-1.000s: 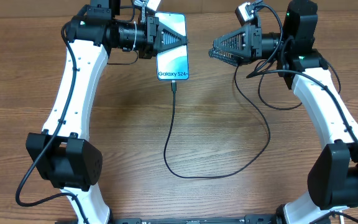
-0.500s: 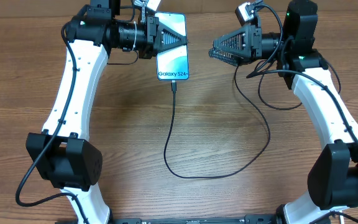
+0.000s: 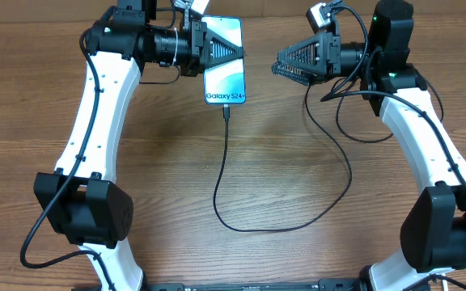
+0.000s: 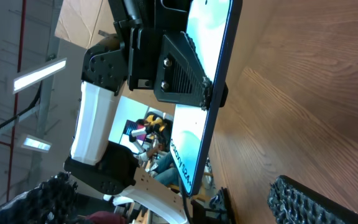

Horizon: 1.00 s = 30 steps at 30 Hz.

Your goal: Plug charger to phone and switch on socket

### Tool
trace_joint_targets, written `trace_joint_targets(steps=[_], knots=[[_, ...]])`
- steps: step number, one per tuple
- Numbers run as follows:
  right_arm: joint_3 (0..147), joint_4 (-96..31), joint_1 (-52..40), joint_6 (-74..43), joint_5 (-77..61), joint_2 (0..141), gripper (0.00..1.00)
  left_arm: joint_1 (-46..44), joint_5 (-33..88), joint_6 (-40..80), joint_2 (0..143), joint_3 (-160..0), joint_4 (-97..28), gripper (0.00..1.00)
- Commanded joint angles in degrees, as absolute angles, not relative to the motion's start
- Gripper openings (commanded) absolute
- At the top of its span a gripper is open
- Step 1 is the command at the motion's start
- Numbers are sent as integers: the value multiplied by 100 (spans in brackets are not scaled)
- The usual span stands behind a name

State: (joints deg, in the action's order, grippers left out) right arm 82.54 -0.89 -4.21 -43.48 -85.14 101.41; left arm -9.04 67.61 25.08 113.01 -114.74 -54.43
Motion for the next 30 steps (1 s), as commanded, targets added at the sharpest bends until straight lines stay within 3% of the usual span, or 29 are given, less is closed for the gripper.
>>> trace_joint_targets(steps=[1,2,3,4,6,7,8,12,15,17,18,19,20,22,24,25,30], knots=[[8396,-27,-443,-4397,-8615,9988,100,-941,6879,2550,11240,-11515,-5415,4],[8396,86,-443,-4386,-8600,9988,100,-941,6882,2550,11240,-11515,-5415,4],[8396,178,-423,-4386,-8600,9988,90,-941,6884,2550,11240,-11515,-5415,4],[8396,174,-395,-4383,-8591,9988,73,-941,6884,2550,11240,-11515,-5417,4],[8396,165,-290,-4379,-8523,9988,26,-941,6884,2552,11240,-11515,-5417,4],[8396,110,-231,-4355,-8458,9990,11,-941,6884,2552,11240,-11515,-5417,4],[8396,-43,-163,-4307,-8335,9990,4,-941,6884,2552,11240,-11515,-5415,4],[8396,-1688,145,-3634,-7282,9990,4,-934,6860,2552,11240,-11515,-5413,4],[8396,-3579,200,-2611,-5212,9988,4,-934,6810,2480,11240,-11515,-5393,4],[8396,-4584,139,-2351,-3358,9990,4,-934,6792,2231,11240,-11515,-5369,4],[8396,-4751,126,-2351,-3089,9988,4,-934,6790,2156,11240,-11515,-5371,4],[8396,-4871,123,-2351,-2993,9988,5,-934,6792,2112,11240,-11515,-5374,4],[8396,-4960,126,-2353,-3004,9988,15,-934,6790,2115,11240,-11515,-5371,4],[8396,-4987,126,-2353,-3013,9988,24,-937,6794,2123,11240,-11515,-5371,4],[8396,-5019,137,-2353,-3323,9985,17,-937,6801,2180,11240,-11515,-5376,4],[8396,-5028,148,-2351,-3621,9985,4,-937,6801,2235,11240,-11515,-5378,4],[8396,-5199,95,-1282,-5520,9988,4,-937,6862,2403,11240,-11515,-5371,4]])
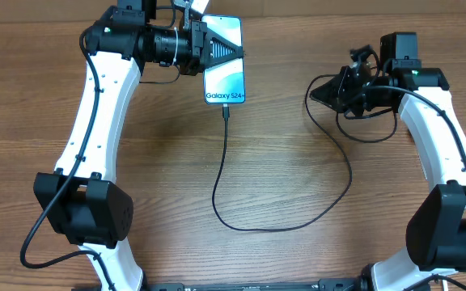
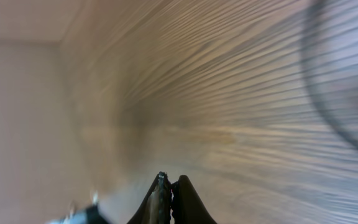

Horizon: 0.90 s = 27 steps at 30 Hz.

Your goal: Plug charger to phone and switch on socket

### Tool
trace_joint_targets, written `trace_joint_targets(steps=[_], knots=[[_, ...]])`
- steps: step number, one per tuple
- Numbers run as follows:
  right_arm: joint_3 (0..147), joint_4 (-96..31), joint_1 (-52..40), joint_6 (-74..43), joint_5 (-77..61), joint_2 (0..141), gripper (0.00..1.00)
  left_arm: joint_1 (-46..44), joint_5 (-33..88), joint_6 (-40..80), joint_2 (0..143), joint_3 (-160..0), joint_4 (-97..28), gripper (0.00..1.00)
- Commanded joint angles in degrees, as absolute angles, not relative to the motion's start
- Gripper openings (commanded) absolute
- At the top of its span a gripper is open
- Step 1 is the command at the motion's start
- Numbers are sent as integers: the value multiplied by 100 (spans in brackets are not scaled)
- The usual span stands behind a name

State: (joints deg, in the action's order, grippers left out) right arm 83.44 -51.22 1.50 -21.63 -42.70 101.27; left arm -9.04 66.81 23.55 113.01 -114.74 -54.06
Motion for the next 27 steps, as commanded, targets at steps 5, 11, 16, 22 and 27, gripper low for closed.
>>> trace_joint_targets(steps=[5,11,16,22,27], knots=[[8396,-6136,-220,786,-7511,9988,36,-923,6864,2547,11240,-11515,-5374,4],[8396,-7043,-707,2458,-8781,9985,57,-926,6866,2641,11240,-11515,-5371,4],[8396,-6554,-1245,2453,-8982,9988,57,-934,6923,2641,11240,-11515,-5374,4],[8396,-5918,-1601,2377,-8991,9988,58,-934,7260,2694,11240,-11515,-5374,4],[8396,-5135,-1612,1588,-8989,9988,54,-934,7358,2727,11240,-11515,-5371,4]])
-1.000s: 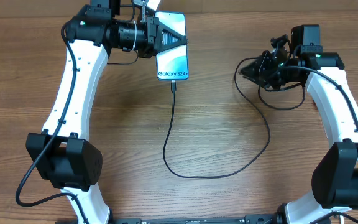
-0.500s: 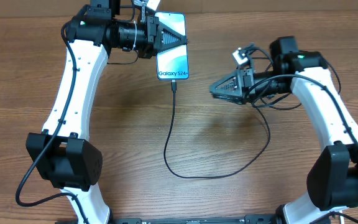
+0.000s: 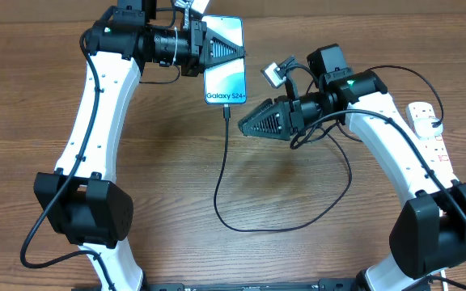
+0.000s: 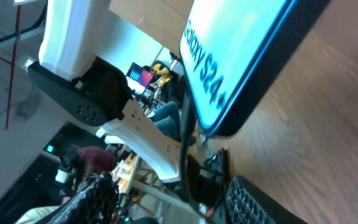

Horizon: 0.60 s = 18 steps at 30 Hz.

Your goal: Plug charger to phone and switch on socket

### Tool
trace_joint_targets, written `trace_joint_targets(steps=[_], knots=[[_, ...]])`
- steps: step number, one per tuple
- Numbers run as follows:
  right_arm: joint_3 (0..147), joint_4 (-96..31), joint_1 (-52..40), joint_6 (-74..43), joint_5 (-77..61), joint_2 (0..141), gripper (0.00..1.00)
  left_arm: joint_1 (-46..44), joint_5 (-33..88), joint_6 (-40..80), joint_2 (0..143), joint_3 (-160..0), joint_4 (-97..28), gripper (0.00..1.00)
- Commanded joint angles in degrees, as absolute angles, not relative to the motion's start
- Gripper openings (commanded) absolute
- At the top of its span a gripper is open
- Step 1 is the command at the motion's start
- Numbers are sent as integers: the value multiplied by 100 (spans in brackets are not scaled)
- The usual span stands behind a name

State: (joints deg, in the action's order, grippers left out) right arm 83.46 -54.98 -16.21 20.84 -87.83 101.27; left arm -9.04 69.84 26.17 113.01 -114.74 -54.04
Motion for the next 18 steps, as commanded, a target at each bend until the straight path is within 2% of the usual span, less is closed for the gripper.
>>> trace_joint_targets(steps=[1,4,5,9,14,18], knots=[[8396,-4945,-1612,1363,-8989,9988,53,-934,7356,2724,11240,-11515,-5374,4],[8396,-4292,-1614,489,-8910,9988,49,-937,7356,2724,11240,-11515,-5371,4],[8396,-3940,-1649,-163,-8635,9988,48,-934,7354,2724,11240,-11515,-5371,4],[8396,-3450,-1754,-1234,-8058,9988,47,-934,7354,2724,11240,-11515,-5371,4],[8396,-3393,-1763,-1549,-7950,9988,40,-934,7354,2724,11240,-11515,-5369,4],[8396,-3393,-1826,-1634,-7953,9988,39,-934,7352,2724,11240,-11515,-5367,4]])
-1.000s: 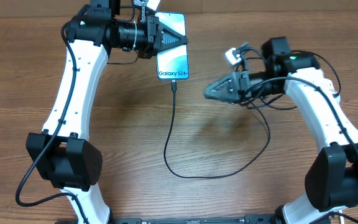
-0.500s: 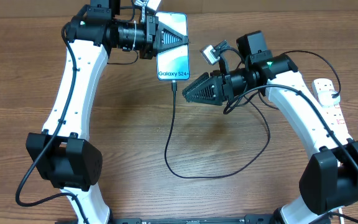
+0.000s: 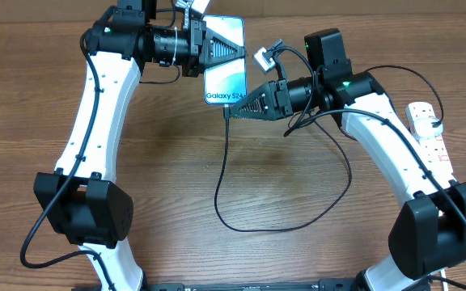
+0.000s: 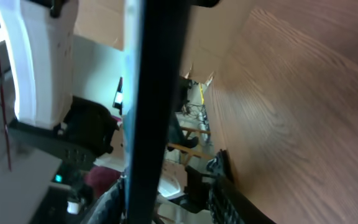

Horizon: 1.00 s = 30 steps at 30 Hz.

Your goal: Plug charger to phone and switch on socket

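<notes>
The phone, screen lit and reading Galaxy S24+, is held at the back of the table with my left gripper shut on it. A black charger cable runs up to the phone's bottom edge; whether the plug is seated cannot be told. My right gripper is at that bottom edge. In the right wrist view the phone shows edge-on as a dark bar between the spread fingers of the open right gripper. The plug is hidden there.
A white power strip lies at the right edge of the wooden table. The cable loops across the middle and back toward the right arm. The left arm spans the left side.
My right gripper has moved up and left from just below-right of the phone to the phone's bottom edge. The phone now stands edge-on between its fingers. The left gripper is unchanged.
My left gripper held the phone throughout, the cable reaching its bottom edge. The right gripper was open to the right of the phone, then shut and farther right near the table's edge, then open again below-right of the phone, and now sits at the phone's bottom edge.
</notes>
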### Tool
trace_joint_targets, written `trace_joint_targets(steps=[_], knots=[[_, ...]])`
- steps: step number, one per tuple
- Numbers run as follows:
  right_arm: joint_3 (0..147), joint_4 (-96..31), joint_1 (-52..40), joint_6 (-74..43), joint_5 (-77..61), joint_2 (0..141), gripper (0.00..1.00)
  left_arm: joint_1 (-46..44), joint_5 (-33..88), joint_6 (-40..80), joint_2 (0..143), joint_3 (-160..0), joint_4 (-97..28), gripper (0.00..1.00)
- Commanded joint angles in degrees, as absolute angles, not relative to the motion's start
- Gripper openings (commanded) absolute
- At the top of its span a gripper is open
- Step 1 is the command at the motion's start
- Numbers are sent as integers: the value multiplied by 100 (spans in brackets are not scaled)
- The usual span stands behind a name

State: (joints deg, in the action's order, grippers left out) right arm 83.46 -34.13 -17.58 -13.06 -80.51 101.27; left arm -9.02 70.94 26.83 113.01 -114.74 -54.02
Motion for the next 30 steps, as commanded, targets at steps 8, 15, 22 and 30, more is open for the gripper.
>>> trace_joint_targets(steps=[8,15,22,30], knots=[[8396,-3520,-1684,-1782,-7966,9876,43,-904,7352,2724,11240,-11515,-5363,4],[8396,-4466,-840,-1380,-7496,8971,44,-827,7356,2724,11240,-11515,-5371,4],[7957,-4899,-565,-1227,-5916,7933,42,-827,7354,2724,11240,-11515,-5371,4],[5695,-609,-1433,-3581,-6101,7887,40,-827,7356,2751,11240,-11515,-5369,4]])
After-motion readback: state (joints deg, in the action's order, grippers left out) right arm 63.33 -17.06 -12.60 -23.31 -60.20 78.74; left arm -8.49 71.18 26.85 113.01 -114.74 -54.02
